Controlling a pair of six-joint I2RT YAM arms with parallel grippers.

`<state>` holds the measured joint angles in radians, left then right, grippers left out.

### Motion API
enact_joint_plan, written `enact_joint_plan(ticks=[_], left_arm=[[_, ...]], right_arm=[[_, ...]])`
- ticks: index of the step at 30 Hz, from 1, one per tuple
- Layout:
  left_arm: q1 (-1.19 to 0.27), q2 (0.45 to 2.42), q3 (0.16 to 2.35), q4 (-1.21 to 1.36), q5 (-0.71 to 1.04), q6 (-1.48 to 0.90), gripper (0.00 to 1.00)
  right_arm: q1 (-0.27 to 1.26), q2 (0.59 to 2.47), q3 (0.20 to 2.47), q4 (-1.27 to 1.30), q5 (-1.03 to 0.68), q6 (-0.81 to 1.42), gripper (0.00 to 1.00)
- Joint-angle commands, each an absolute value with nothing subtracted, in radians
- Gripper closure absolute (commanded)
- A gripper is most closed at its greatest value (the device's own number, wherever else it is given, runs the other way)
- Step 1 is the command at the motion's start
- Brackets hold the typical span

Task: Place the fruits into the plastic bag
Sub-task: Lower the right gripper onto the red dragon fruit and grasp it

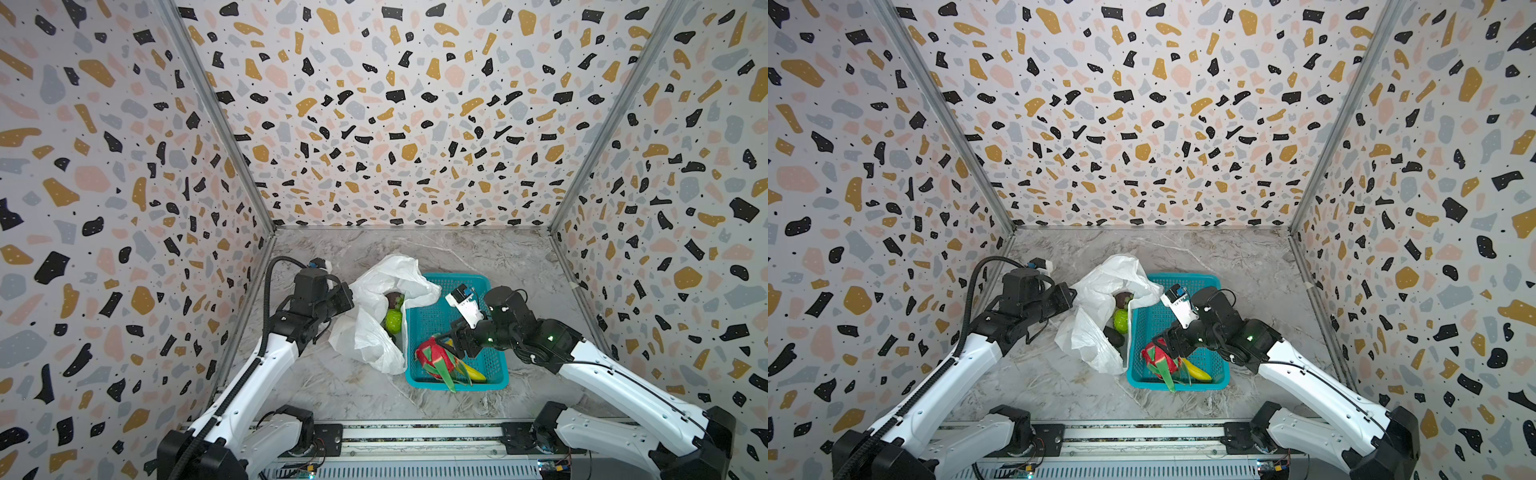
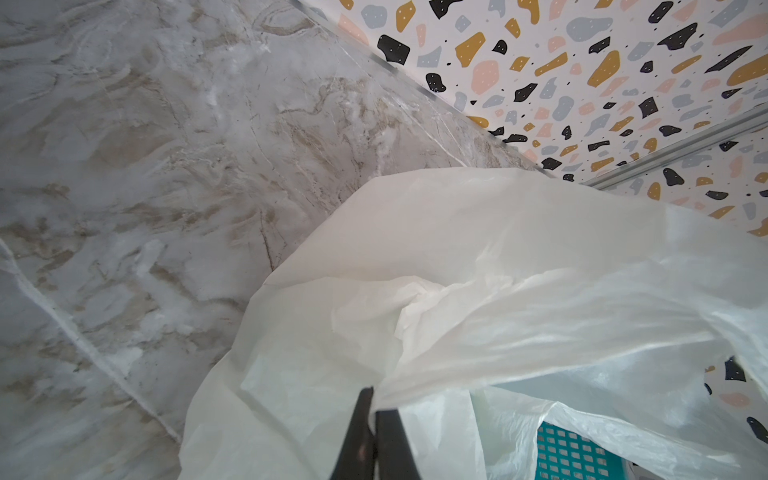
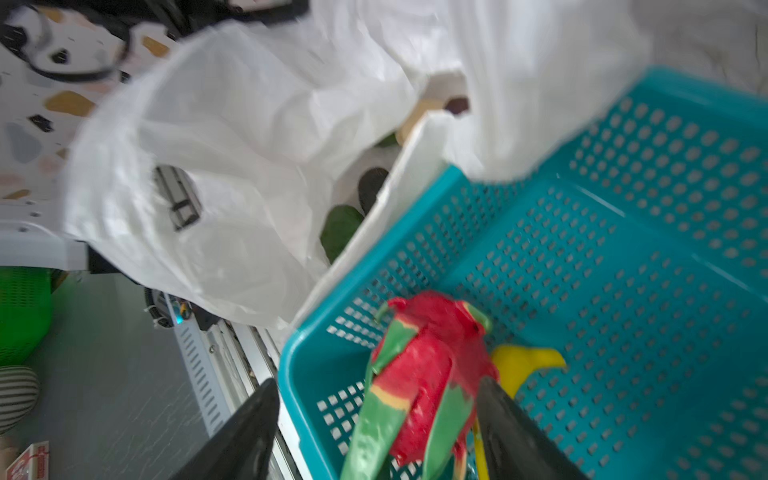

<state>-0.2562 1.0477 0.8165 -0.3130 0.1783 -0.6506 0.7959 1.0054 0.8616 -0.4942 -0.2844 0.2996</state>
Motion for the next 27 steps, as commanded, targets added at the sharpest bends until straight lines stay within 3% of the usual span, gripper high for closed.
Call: enact_joint_plan(ticks=[1, 3, 4, 11, 27], left_arm=[[-0.252, 1.055, 0.853, -0.282, 0.194, -0.655, 1.0], [-0.253, 1.058, 0.854, -0.28, 0.196, -0.654, 1.0], [-0.253, 1.057, 0.854, -0.28, 0.196, -0.652, 1.0], [-0.252, 1.051, 0.843, -0.279, 0.192, -0.652, 1.0], [-0.252, 1.048, 0.822, -0.27, 0.199, -0.648, 1.0]], right_arm=[[0.793, 0.993, 0.821, -0.534, -0.204, 0.374, 0.18], [0.793, 1.012, 0.802, -0.525, -0.204, 0.382, 0.13], [0.793, 1.031, 0.799, -0.52, -0.206, 0.382, 0.01], [0.798, 1.147, 0.811, -0.483, -0.254, 0.374, 0.01], [0.933, 1.451, 0.857, -0.486, -0.104, 0.392, 0.01]])
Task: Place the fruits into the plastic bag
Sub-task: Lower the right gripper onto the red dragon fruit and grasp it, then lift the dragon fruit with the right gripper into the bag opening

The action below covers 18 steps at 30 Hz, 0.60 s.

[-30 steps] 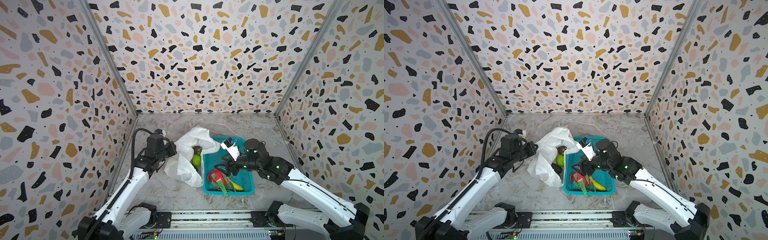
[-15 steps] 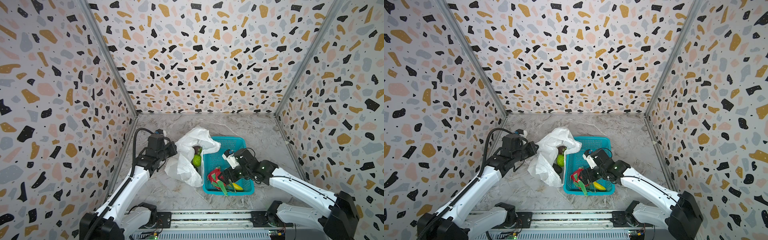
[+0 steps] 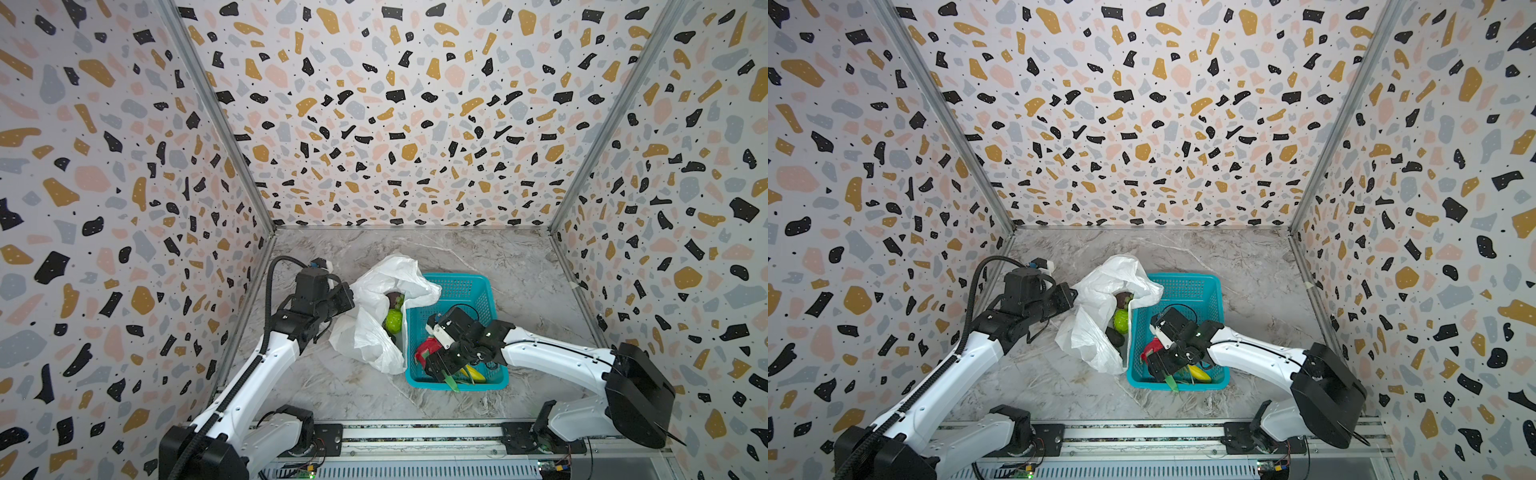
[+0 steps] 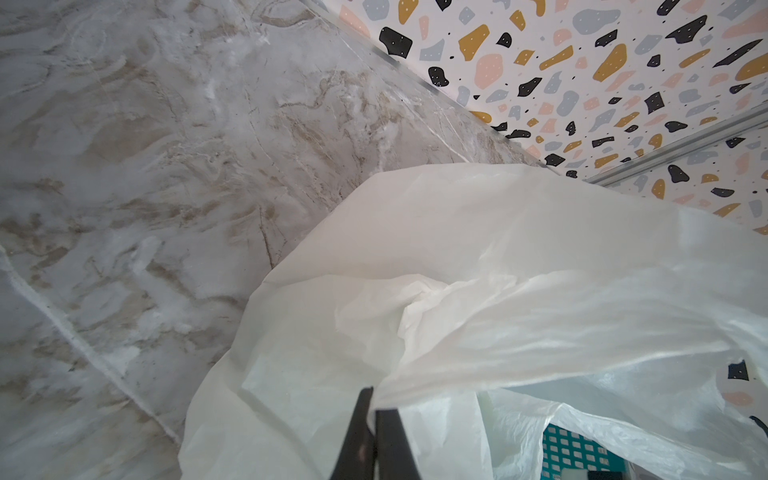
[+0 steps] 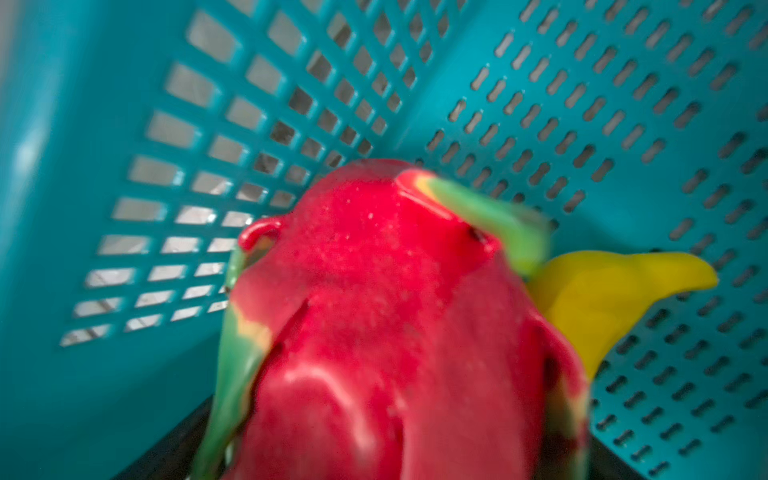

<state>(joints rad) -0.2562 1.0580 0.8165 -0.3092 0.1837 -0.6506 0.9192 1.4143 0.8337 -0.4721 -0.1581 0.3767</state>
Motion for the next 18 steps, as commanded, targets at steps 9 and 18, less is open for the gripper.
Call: enact_joint_plan(ticks=[9, 18], left_arm=[[-0.253, 1.055, 0.822, -0.267, 0.205, -0.647, 1.0], [-0.253, 1.057, 0.831, -0.274, 0.201, -0.652, 1.0]], right_arm=[[0.94, 1.551, 0.843, -0.458, -0.074, 0.422, 0.15], [0.856, 1.357, 0.81, -0.378, -0.076, 0.438, 0.66]])
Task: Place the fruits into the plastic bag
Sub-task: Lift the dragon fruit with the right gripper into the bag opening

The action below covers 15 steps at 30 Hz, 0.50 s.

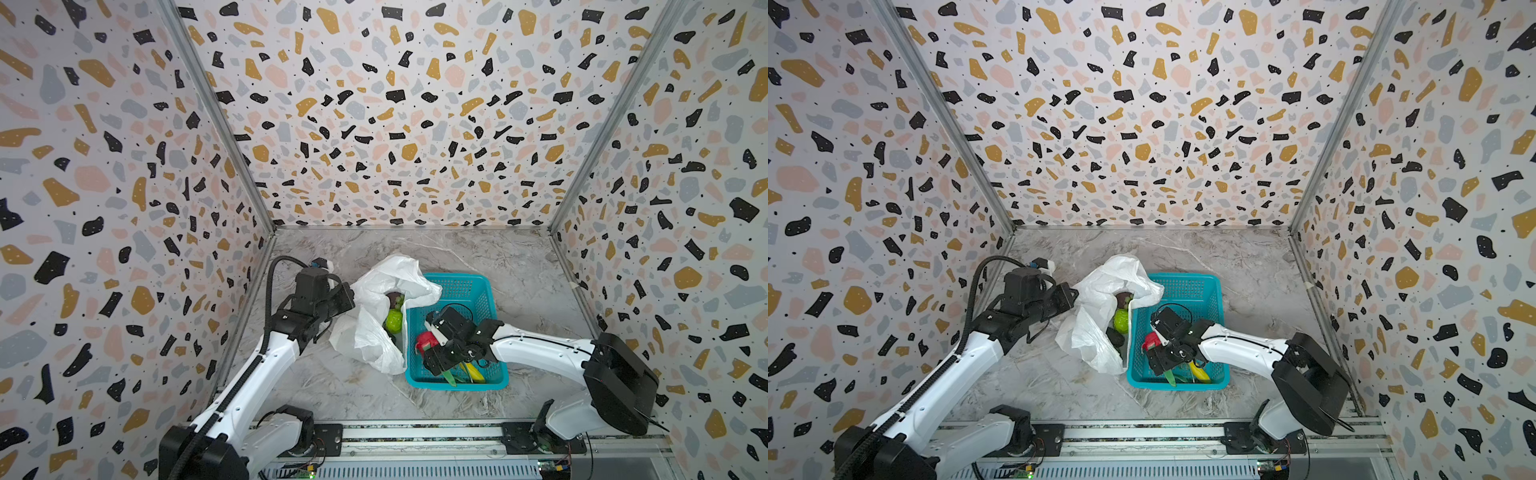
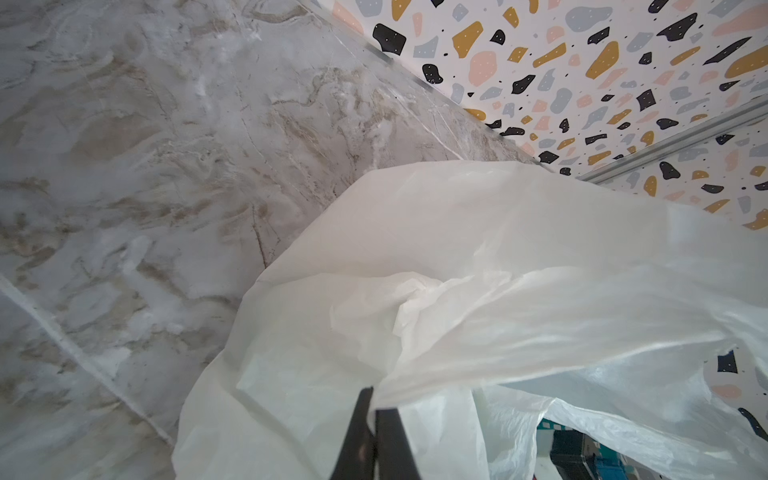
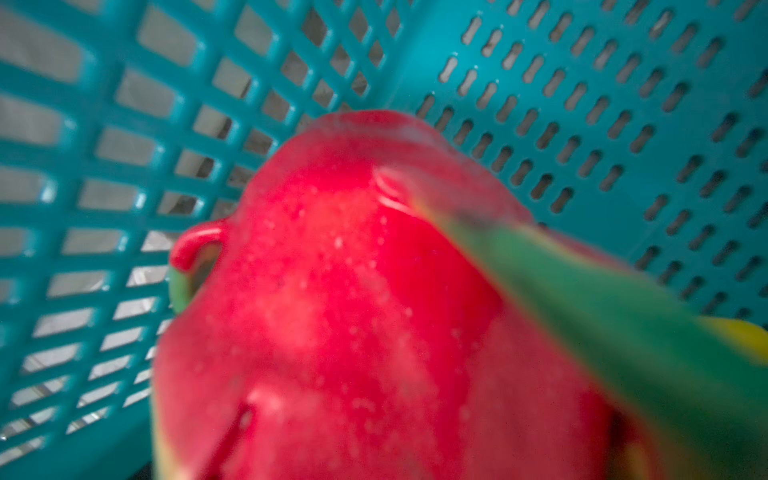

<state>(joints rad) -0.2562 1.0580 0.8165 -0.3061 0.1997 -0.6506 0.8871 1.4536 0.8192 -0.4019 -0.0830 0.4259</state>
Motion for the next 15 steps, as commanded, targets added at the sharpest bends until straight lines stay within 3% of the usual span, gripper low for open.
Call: enact_joint_plan(ticks=[1, 9, 15], left_arm=[[-0.253, 1.057, 0.831, -0.275, 0.201, -0.654, 1.0], [-0.253, 1.047, 0.839, -0.279, 0.197, -0.659, 1.0], [-0.253, 1.039, 0.832, -0.274, 0.201, -0.658, 1.0]], right_arm=[[0.839, 1.313, 0.81, -0.366, -0.084, 0.432, 0.67], [0.688, 1.001, 0.871, -0.312, -0.109, 0.403, 0.71], [0.727, 0.925, 1.034, -0.271, -0.186, 0.318, 0.7]])
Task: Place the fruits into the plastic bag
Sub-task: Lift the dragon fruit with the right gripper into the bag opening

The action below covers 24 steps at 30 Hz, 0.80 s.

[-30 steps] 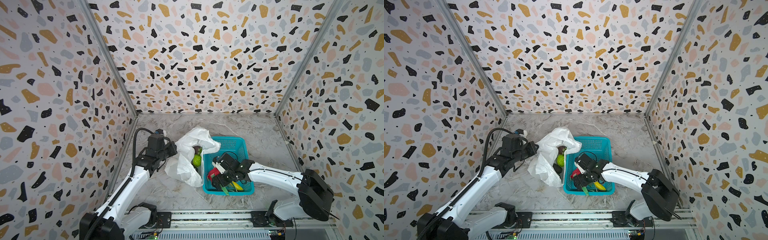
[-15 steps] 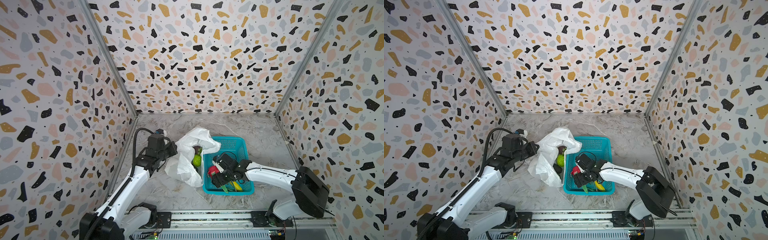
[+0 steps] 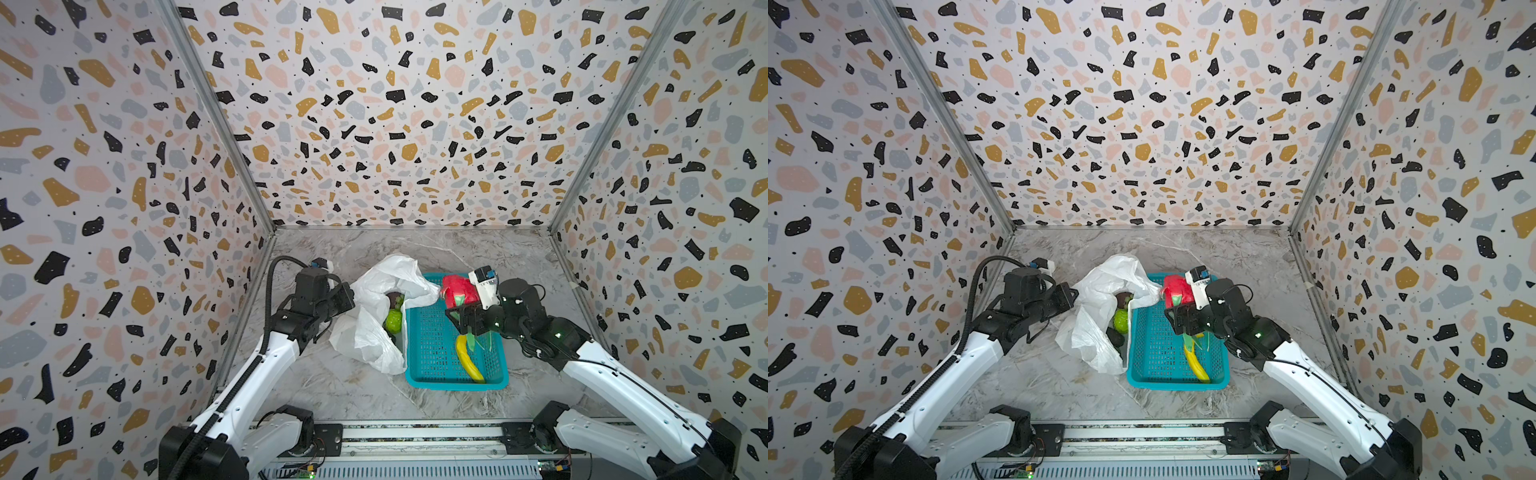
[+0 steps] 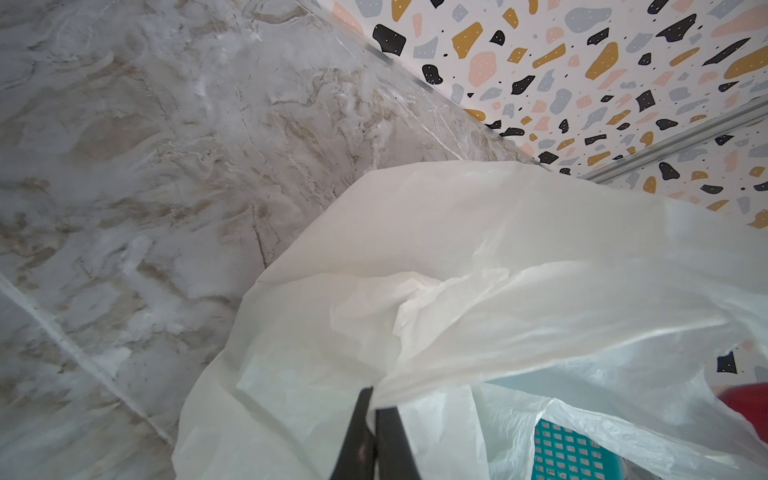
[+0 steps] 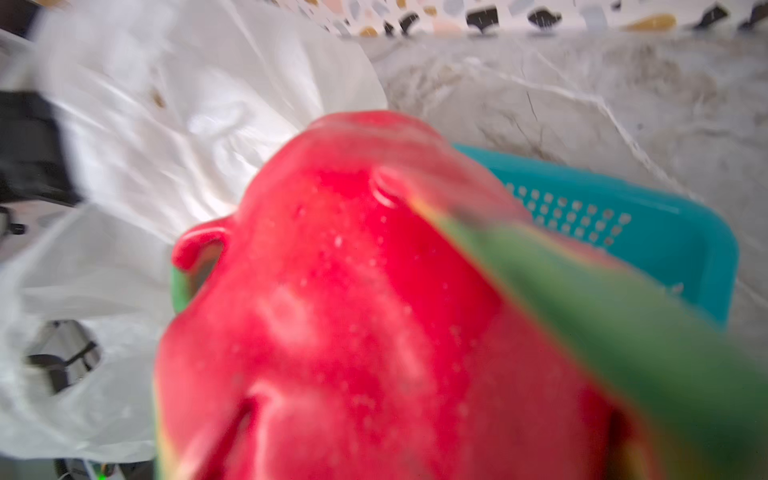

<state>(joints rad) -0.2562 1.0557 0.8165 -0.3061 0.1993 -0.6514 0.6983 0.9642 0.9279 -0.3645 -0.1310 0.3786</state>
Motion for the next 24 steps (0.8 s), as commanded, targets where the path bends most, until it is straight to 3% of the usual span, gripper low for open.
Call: enact_joint_plan(ticks=[1, 11, 19, 24], left_arm=[[-0.253, 1.039, 0.833, -0.272, 0.203, -0.658, 1.0], [-0.253, 1.042, 0.843, -0.27, 0.219, -0.663, 1.0], [-0.253, 1.033, 0.906, -0.337, 0.156, -0.621, 1.0], [-0.253, 1.025, 0.941, -0.386, 0.089, -0.576, 1.0]], right_arm=[[0.756, 0.926, 1.069, -0.262, -0.182, 0.301, 0.69], [1.024, 1.153, 1.207, -0.117, -0.189, 0.229, 0.62], [0.982, 1.414, 1.315, -0.178, -0.095, 0.32, 0.61], [0.908, 1.473, 1.306, -0.175, -0.121, 0.383, 0.6]])
